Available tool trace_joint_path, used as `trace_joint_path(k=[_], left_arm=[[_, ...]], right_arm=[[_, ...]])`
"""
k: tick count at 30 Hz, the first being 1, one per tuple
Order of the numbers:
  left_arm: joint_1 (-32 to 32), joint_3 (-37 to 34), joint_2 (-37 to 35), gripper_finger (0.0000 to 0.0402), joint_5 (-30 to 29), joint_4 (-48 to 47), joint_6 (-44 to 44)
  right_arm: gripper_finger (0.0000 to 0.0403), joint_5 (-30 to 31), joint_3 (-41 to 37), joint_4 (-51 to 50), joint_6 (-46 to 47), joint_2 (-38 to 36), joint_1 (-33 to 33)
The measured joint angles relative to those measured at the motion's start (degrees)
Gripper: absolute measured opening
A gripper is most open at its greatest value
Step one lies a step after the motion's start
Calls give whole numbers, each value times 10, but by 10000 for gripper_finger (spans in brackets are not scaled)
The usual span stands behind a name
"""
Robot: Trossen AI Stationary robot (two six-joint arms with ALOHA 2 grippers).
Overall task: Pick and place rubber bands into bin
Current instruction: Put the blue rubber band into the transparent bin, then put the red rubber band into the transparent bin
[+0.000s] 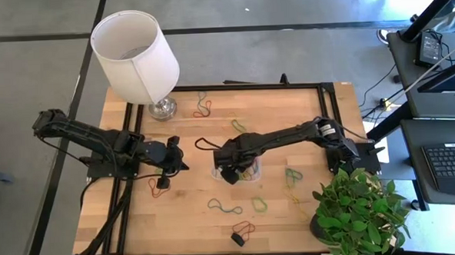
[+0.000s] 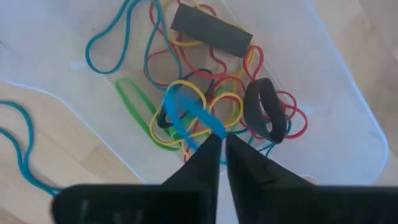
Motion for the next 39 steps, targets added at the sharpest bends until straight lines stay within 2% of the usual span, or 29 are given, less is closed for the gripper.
trace_joint_path(k=[13,18,24,28,34,36,39], left_arm=[[0,0,0,1,-9,0,-17],[0,0,0,3,-34,1,-70],[0,0,2,1,-72,18,-122],[0,5,16,2,-93,29,-145],[0,43,75,1,-101,13,-185],[0,71,103,1,-97,-19,-193],[-1,132,146,2,-71,-122,-213]], right_arm=[[152,-20,0,-6,-108,-4,4],[164,-14,0,-10,-184,-31,6],[165,32,-24,14,-284,-116,1],[165,32,-114,94,-339,-194,-17],[165,-5,-325,224,-338,-334,-55],[165,-19,-396,258,-331,-384,-68],[165,-28,-488,285,-310,-460,-88]])
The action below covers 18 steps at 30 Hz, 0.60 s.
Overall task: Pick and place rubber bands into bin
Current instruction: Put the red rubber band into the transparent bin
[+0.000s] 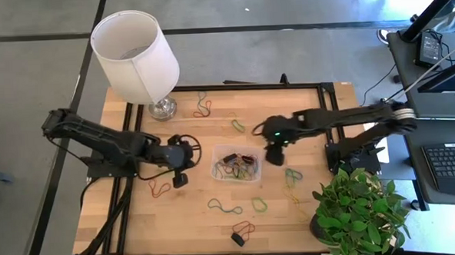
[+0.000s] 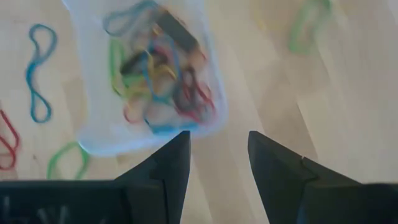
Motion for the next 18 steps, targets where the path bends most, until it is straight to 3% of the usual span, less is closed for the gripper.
trace_joint_path(k=[7,12,18], left_arm=[[0,102,76,5,62,-218,-115],[-3,89,94,35,117,-246,-210],[-35,44,104,112,132,-243,-354]], right_arm=[[165,-1,-147,29,47,-151,-44],[165,-3,-201,58,68,-215,-61],[165,-18,-216,57,65,-237,-65]])
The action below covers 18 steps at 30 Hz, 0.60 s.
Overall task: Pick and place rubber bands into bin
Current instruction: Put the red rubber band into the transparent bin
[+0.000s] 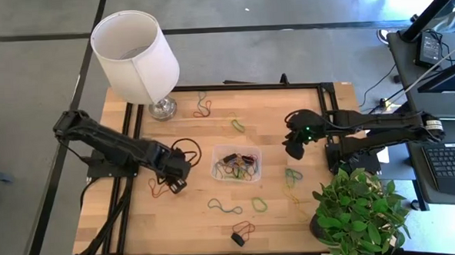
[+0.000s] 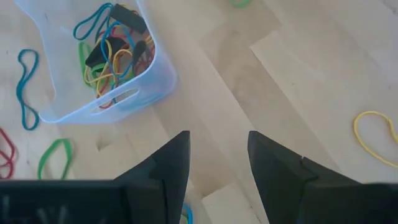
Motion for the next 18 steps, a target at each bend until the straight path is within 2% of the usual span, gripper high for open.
trace_joint_path(k=[6,9,12,18], left_arm=[[-54,-52,0,211,27,4,-220],[-79,-70,0,246,26,5,-313],[-96,-85,0,261,27,8,-367],[-138,-124,0,261,43,84,-463]], right_arm=[[165,0,0,0,-15,1,0],[165,0,0,0,-21,1,0],[165,0,0,0,-33,1,0],[165,0,0,3,-35,1,0]])
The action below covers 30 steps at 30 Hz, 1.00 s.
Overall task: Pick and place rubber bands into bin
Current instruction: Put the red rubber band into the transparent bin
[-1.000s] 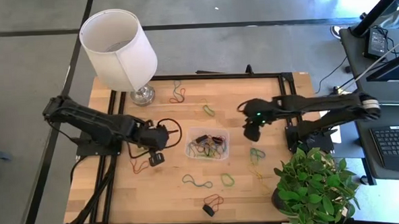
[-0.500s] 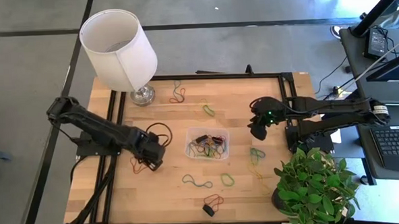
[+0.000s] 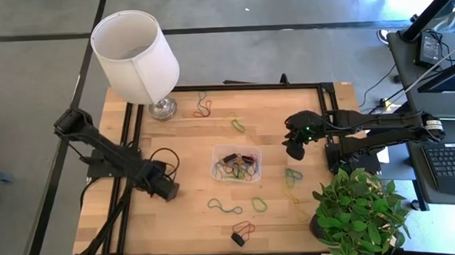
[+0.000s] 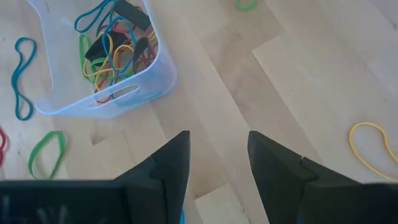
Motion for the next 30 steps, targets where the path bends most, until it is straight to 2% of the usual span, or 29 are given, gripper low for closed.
trace_joint_path(k=[6,10,16,19,23,30], left_arm=[[-30,-47,0,262,6,48,-91],[-33,-70,6,260,37,71,-102],[-34,-98,41,257,44,154,-106],[-34,-94,59,242,53,168,-117],[-33,-94,58,185,48,174,-128],[-29,-96,52,35,49,136,-114]], right_arm=[[165,0,0,0,-2,0,0],[165,0,0,0,-2,0,0],[165,0,0,-1,-8,0,0],[165,0,0,-1,-12,0,0],[165,0,0,0,-14,0,0],[165,0,0,0,-24,0,0]])
